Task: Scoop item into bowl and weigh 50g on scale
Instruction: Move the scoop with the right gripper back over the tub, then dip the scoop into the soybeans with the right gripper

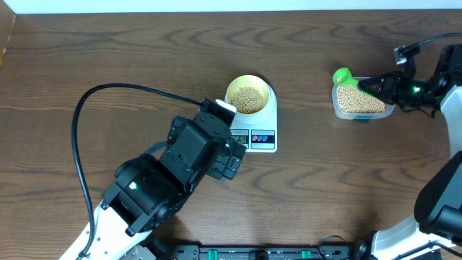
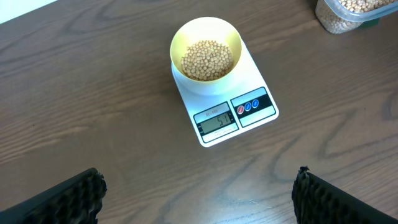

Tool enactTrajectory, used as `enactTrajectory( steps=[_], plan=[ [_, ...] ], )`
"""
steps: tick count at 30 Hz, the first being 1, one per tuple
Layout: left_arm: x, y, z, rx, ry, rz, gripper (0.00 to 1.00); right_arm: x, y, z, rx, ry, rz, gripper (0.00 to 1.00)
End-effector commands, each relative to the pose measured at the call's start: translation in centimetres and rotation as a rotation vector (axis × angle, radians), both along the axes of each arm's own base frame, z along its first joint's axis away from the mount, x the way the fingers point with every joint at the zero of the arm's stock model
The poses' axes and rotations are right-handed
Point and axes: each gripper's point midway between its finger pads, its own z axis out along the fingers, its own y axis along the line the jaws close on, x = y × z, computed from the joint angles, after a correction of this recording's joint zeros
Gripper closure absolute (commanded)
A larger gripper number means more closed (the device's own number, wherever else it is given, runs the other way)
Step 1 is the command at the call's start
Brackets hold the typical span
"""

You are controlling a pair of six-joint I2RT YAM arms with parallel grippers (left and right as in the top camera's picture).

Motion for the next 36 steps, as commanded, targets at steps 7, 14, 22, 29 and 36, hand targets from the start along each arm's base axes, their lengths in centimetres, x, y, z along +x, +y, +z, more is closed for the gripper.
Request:
enactTrajectory(
  steps=[7,14,22,29,36],
  plan=[
    [0.1,0.2,0.1,0.004,-0.005,0.011,0.02,-0.2,-3.2,-3.0,-0.346,0.052,-0.018,0.99],
    [0.1,0.2,0.1,0.004,-0.005,0.010,0.02,0.7,-4.6,-2.3,-0.635,0.078,-0.059,0.99],
    [0.1,0.2,0.1,0.004,-0.005,0.010,0.02,2.0,-2.3,1.5,-0.909,0.058,-0.057,0.99],
    [0.1,0.2,0.1,0.004,-0.005,0.011,0.02,-0.8,0.2,1.8,-0.905,0.173,-0.030,0.99],
    [0.1,0.2,0.1,0.004,-0.005,0.011,0.02,-3.6,-1.2,1.3,-0.991,0.306,-0.056,0.99]
  ],
)
